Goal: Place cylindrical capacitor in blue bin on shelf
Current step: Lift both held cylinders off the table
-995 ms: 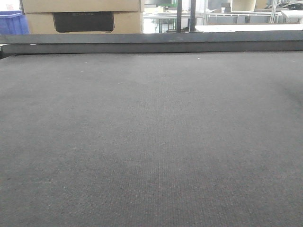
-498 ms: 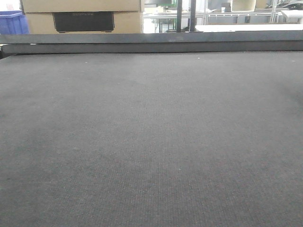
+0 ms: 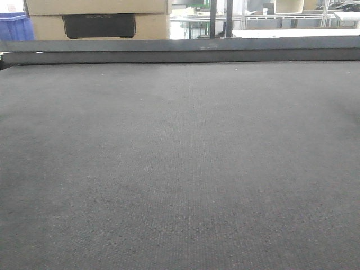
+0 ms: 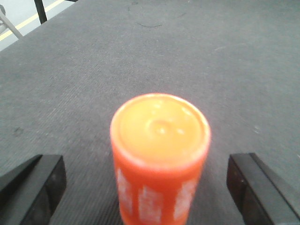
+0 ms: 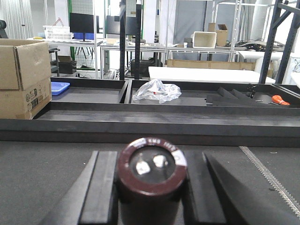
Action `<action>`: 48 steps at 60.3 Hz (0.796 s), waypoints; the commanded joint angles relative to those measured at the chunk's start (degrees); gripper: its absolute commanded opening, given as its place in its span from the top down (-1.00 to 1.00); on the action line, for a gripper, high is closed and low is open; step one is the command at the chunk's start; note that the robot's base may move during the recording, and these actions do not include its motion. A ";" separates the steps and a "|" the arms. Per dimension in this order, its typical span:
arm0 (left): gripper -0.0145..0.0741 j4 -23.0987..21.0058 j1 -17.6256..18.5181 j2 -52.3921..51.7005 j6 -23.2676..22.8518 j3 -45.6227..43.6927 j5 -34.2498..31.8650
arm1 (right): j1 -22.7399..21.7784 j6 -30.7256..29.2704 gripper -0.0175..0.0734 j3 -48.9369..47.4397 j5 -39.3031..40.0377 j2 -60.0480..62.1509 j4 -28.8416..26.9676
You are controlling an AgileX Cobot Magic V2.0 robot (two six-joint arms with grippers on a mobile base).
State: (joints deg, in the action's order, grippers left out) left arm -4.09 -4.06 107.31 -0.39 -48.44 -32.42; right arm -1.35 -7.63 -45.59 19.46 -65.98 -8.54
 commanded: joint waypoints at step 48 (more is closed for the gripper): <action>0.92 -0.61 0.65 -8.22 -0.19 -3.74 10.74 | -0.12 0.00 0.79 -2.61 -25.07 0.60 0.35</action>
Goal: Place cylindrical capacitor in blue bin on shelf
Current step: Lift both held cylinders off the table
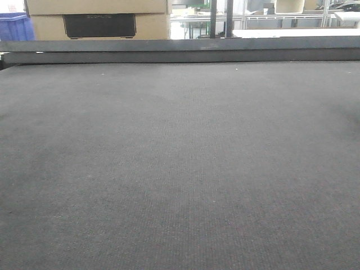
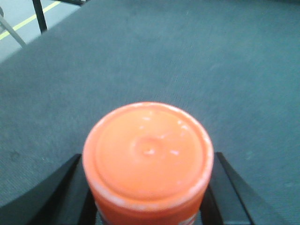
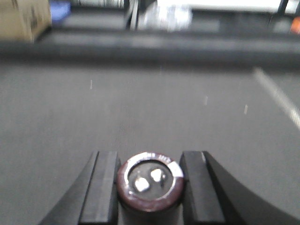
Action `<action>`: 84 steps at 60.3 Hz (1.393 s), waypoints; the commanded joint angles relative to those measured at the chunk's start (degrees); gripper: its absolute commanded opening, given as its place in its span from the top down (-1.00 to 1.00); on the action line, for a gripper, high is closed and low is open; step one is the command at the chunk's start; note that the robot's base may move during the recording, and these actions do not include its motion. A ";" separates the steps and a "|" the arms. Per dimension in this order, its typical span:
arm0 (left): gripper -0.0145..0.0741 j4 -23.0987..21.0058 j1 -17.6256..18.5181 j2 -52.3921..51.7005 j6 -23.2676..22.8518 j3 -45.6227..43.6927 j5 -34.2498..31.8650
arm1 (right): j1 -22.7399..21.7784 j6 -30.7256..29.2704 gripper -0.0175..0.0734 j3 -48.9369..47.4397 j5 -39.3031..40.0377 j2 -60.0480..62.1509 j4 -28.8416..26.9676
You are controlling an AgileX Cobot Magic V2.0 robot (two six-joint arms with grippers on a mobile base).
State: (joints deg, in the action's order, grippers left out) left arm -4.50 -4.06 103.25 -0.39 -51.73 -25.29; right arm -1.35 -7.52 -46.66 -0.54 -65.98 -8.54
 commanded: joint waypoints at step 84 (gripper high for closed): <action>0.92 5.39 16.17 -58.05 -0.19 -0.56 60.56 | 5.16 -0.11 0.79 1.76 -28.58 36.46 0.35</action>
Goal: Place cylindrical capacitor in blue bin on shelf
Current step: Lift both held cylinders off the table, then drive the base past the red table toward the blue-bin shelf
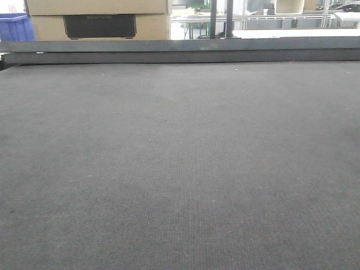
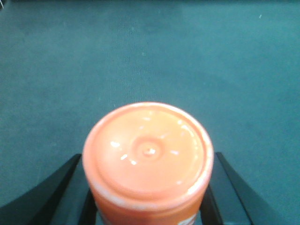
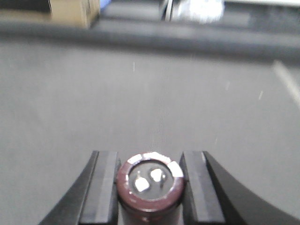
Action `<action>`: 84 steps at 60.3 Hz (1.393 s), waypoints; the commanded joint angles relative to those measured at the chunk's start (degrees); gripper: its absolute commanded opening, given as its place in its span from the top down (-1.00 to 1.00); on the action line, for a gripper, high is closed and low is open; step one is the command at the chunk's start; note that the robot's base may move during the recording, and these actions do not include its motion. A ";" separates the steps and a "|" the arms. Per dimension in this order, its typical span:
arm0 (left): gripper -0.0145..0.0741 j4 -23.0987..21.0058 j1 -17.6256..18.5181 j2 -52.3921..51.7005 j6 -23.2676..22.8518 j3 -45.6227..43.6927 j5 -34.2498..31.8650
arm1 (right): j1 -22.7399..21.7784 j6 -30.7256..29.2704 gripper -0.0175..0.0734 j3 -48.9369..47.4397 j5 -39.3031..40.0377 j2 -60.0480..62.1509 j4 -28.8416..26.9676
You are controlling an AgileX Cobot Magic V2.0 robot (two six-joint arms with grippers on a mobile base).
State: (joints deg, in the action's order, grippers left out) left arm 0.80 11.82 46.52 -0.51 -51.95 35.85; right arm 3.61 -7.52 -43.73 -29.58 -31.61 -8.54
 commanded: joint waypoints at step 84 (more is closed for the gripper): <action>0.92 0.08 0.28 -1.56 -0.08 -0.34 -0.82 | 0.20 -0.11 0.79 -1.68 0.85 3.03 0.35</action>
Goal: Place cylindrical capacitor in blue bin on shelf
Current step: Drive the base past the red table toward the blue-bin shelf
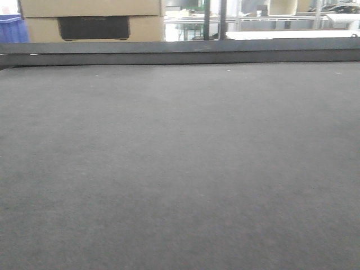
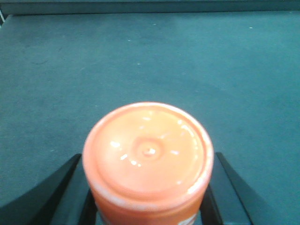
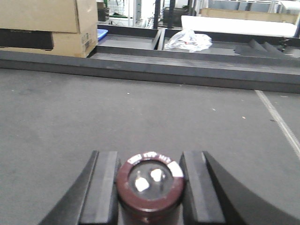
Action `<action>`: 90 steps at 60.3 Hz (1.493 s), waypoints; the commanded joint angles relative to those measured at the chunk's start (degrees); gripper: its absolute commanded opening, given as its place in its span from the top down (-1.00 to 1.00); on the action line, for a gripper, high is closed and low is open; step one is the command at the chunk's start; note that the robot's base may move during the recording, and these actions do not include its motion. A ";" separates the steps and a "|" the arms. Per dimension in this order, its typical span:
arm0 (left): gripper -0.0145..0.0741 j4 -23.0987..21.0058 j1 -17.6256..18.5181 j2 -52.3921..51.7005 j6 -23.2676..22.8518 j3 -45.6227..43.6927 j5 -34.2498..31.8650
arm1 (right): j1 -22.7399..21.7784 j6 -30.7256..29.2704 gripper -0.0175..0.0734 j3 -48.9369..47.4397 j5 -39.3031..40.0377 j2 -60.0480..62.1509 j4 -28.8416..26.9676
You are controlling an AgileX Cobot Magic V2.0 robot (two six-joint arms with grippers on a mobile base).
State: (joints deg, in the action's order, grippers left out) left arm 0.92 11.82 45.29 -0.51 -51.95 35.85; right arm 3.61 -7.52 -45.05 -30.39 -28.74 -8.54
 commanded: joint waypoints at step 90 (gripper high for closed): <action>0.92 -0.03 0.28 -0.42 -0.08 -0.34 -0.79 | 0.20 -0.11 0.79 -0.37 1.78 0.16 0.35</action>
State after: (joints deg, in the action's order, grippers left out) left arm 0.92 11.82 45.29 -0.51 -51.95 35.85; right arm 3.69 -7.52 -45.05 -30.39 -28.74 -8.54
